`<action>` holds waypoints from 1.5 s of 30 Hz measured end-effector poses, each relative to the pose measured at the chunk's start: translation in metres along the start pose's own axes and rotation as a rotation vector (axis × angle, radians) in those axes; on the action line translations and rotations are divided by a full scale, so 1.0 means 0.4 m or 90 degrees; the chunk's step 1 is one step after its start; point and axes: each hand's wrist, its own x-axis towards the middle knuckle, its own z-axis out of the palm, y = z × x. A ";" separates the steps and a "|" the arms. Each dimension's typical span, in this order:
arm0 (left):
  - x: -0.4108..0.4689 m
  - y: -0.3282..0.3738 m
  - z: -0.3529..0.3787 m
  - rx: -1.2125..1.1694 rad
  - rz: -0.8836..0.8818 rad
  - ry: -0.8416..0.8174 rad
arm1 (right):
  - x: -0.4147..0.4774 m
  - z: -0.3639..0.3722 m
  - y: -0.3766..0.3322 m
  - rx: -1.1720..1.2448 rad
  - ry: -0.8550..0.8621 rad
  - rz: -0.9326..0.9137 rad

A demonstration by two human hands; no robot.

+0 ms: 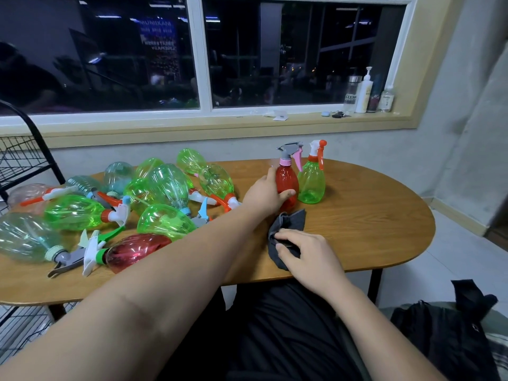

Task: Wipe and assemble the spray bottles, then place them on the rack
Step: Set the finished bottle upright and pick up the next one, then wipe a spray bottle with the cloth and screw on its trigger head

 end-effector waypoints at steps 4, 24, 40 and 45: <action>-0.016 0.007 -0.026 0.030 -0.010 -0.023 | 0.000 -0.002 -0.001 0.013 0.004 0.018; -0.367 -0.155 -0.203 0.398 -0.043 0.005 | -0.002 0.003 -0.002 0.004 0.008 0.017; -0.424 -0.135 -0.113 0.356 0.027 0.025 | -0.001 0.006 0.003 -0.003 0.010 0.019; -0.448 -0.125 -0.117 0.292 0.064 0.020 | 0.002 0.007 0.005 -0.008 0.011 0.014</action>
